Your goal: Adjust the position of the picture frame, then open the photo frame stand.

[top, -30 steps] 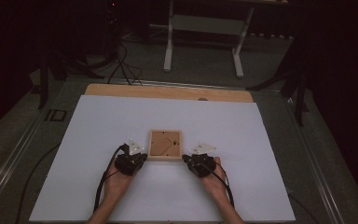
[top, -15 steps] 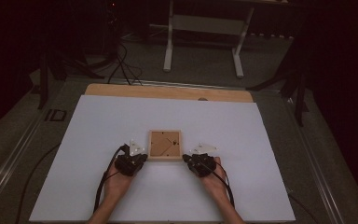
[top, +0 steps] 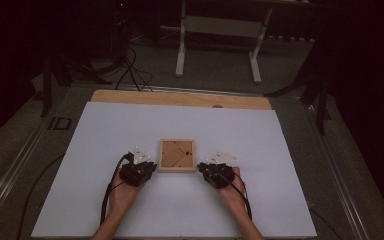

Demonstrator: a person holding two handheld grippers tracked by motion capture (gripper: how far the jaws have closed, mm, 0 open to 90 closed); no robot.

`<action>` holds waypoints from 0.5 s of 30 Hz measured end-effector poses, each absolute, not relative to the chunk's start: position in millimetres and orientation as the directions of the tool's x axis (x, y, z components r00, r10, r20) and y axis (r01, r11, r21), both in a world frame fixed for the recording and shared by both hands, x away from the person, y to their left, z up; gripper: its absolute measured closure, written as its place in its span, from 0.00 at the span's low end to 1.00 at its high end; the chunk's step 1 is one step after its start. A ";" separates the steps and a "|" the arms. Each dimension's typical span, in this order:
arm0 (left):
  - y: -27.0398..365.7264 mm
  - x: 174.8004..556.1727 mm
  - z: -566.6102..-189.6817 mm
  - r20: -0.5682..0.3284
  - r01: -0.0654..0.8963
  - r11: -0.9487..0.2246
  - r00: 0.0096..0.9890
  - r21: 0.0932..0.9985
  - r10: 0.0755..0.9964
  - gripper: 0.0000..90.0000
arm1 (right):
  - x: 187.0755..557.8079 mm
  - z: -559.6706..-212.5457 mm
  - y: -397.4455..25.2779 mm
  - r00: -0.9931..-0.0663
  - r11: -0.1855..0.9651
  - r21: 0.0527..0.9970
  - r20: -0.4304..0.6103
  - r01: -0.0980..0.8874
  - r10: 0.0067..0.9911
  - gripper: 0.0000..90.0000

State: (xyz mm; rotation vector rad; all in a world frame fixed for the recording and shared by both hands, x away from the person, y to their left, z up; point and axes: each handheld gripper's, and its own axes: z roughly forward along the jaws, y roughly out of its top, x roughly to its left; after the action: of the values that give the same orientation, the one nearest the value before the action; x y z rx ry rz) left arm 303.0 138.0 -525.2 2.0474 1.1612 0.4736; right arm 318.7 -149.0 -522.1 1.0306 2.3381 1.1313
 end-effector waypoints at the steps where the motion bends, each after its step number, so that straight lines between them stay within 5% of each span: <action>1: 138.7 302.7 -524.3 -0.040 0.583 -0.324 0.525 0.745 0.850 0.87 | 318.5 -521.5 -149.9 -0.675 0.415 0.785 0.006 0.461 0.738 0.90; 15: 140.0 297.0 -514.3 -0.081 0.549 -0.284 0.547 0.786 0.833 0.75 | 315.8 -515.2 -149.2 -0.686 0.387 0.814 0.018 0.433 0.728 0.83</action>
State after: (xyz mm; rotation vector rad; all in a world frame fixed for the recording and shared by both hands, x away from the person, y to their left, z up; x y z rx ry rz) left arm 297.0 140.0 -514.3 1.9748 1.1165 0.4452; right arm 315.8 -149.2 -515.2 1.0098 2.3087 1.2012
